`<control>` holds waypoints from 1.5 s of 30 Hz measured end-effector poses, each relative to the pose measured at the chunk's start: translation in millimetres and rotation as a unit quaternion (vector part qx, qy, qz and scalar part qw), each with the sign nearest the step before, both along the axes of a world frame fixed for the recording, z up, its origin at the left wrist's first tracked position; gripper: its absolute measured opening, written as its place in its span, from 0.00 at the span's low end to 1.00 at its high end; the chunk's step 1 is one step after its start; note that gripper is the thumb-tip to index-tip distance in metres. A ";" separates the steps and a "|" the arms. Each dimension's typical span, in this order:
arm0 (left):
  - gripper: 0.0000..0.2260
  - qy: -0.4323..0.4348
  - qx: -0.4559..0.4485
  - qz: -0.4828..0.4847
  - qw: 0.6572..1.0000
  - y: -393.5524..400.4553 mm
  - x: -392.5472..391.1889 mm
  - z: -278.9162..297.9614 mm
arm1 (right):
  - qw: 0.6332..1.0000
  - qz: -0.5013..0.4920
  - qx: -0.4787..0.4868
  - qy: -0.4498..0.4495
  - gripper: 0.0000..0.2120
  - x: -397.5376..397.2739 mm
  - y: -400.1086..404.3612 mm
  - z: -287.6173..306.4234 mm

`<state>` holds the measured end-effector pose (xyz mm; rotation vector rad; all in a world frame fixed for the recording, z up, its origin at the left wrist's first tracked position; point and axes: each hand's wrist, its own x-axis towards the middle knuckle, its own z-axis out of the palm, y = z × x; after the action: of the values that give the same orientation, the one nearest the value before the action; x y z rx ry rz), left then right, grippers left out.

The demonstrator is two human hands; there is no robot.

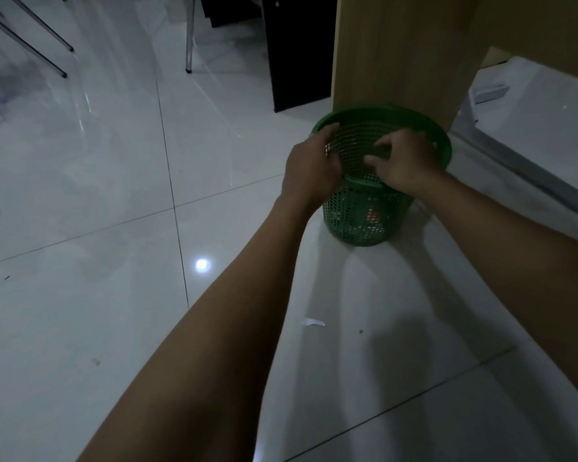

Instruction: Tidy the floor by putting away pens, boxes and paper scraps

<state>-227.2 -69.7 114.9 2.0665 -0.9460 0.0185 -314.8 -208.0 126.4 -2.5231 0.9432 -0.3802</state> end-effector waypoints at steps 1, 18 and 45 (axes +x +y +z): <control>0.19 -0.003 -0.031 0.018 0.999 7.2 1.4 -3.5 | 0.998 0.020 -0.007 -0.052 0.15 -0.8 3.2 0.5; 0.15 0.092 0.378 -0.006 0.921 164.3 -39.6 -132.9 | 0.916 0.281 0.088 0.274 0.25 -52.2 166.5 -144.2; 0.17 0.301 0.024 0.157 0.940 147.2 -23.0 -124.0 | 0.984 0.078 0.004 -0.162 0.06 20.7 66.5 12.9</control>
<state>-250.2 77.5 -9.1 2.0603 -0.2400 -0.4477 -294.1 -141.5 139.2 -2.4083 0.6181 -0.7086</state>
